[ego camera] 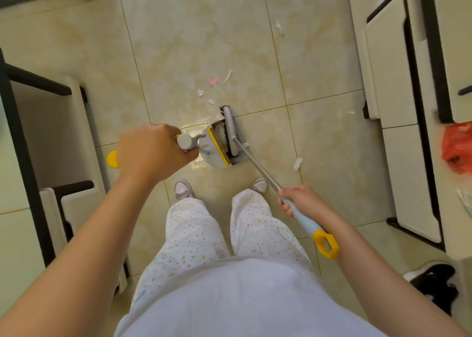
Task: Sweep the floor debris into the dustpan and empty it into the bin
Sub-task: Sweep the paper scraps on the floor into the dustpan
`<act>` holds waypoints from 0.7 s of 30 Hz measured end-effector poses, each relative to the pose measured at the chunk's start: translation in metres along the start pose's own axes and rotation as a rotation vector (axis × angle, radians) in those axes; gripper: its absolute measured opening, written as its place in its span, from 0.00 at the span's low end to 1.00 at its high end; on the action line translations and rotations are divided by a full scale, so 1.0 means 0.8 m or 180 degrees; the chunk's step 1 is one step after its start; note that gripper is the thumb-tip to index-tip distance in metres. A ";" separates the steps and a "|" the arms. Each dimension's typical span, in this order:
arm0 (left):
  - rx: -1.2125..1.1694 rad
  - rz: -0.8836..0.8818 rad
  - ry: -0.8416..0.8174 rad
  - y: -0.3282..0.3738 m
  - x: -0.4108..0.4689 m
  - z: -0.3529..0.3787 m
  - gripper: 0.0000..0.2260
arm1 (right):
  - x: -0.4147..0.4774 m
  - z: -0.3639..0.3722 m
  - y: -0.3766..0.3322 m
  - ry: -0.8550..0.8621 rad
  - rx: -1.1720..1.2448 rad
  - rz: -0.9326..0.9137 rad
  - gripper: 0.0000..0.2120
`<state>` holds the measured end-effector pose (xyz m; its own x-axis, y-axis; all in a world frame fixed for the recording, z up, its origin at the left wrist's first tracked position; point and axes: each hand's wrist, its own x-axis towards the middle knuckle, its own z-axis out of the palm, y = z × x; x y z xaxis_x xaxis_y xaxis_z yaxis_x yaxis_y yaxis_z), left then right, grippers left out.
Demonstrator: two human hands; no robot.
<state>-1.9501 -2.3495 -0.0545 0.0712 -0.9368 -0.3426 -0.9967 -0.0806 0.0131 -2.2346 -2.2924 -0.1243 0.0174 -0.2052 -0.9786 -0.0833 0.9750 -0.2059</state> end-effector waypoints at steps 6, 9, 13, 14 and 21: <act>-0.0061 0.0052 -0.0052 -0.001 -0.011 0.004 0.21 | -0.005 0.006 0.014 0.0433 -0.0315 -0.0292 0.10; -0.0074 0.0055 -0.0030 -0.003 -0.014 0.004 0.21 | 0.007 0.002 0.007 0.0634 -0.0576 -0.0383 0.07; -0.0093 0.0117 -0.0060 -0.009 -0.021 0.009 0.21 | 0.024 -0.016 0.007 0.0915 -0.0673 -0.0403 0.06; -0.0092 0.0134 -0.0080 -0.012 -0.023 0.010 0.21 | 0.025 -0.021 0.010 0.0974 -0.0662 -0.0398 0.06; 0.0165 0.0424 -0.0045 0.003 -0.032 0.002 0.22 | 0.043 -0.058 0.056 0.1484 -0.0691 -0.0203 0.05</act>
<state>-1.9541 -2.3256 -0.0471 -0.0621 -0.9331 -0.3543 -0.9980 0.0622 0.0111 -2.2837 -2.2593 -0.1672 -0.4125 -0.3280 -0.8499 -0.3022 0.9294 -0.2120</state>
